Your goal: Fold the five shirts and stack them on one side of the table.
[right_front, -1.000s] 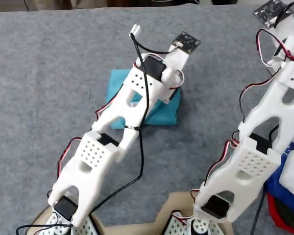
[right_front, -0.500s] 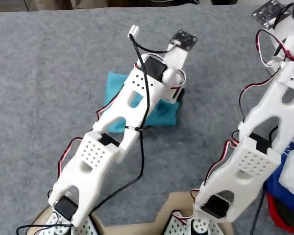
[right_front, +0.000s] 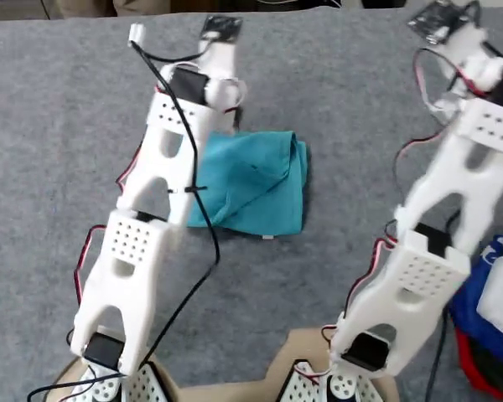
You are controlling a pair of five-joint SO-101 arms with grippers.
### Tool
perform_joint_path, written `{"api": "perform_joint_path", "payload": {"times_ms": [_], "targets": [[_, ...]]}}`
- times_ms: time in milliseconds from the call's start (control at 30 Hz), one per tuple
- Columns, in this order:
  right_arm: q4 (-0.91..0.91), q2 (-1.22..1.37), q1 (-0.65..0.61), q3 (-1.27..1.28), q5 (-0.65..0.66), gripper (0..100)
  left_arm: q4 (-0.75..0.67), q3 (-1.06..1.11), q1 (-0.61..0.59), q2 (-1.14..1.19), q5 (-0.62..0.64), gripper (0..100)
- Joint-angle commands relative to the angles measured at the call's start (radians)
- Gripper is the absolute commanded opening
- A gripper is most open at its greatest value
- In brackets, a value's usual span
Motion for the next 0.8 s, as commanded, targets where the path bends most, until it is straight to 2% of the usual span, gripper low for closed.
{"api": "perform_joint_path", "payload": {"times_ms": [0, 67, 133, 400, 567, 700, 767], "targets": [[0.014, -0.008, -0.125, -0.041, -0.161, 0.7, -0.04, -0.008, -0.058, 0.062, -0.057, 2], [0.014, -0.01, -0.208, -0.022, -0.281, 0.4, -0.064, -0.009, -0.091, 0.111, -0.071, 2], [0.014, -0.015, -0.297, 0.007, -0.333, 0.5, -0.077, -0.009, -0.12, 0.145, -0.071, 2], [0.014, -0.015, -0.602, 0.191, -0.354, 0.5, -0.112, -0.009, -0.146, 0.177, -0.072, 2], [0.012, -0.016, -0.65, 0.229, -0.345, 0.5, -0.11, -0.011, -0.152, 0.17, -0.071, 2], [0.012, -0.042, -0.654, 0.242, -0.307, 0.5, 0.031, -0.143, -0.19, 0.117, -0.063, 2], [0.012, -0.059, -0.656, 0.252, -0.298, 0.5, 0.078, -0.213, -0.218, 0.09, -0.04, 7]]}}
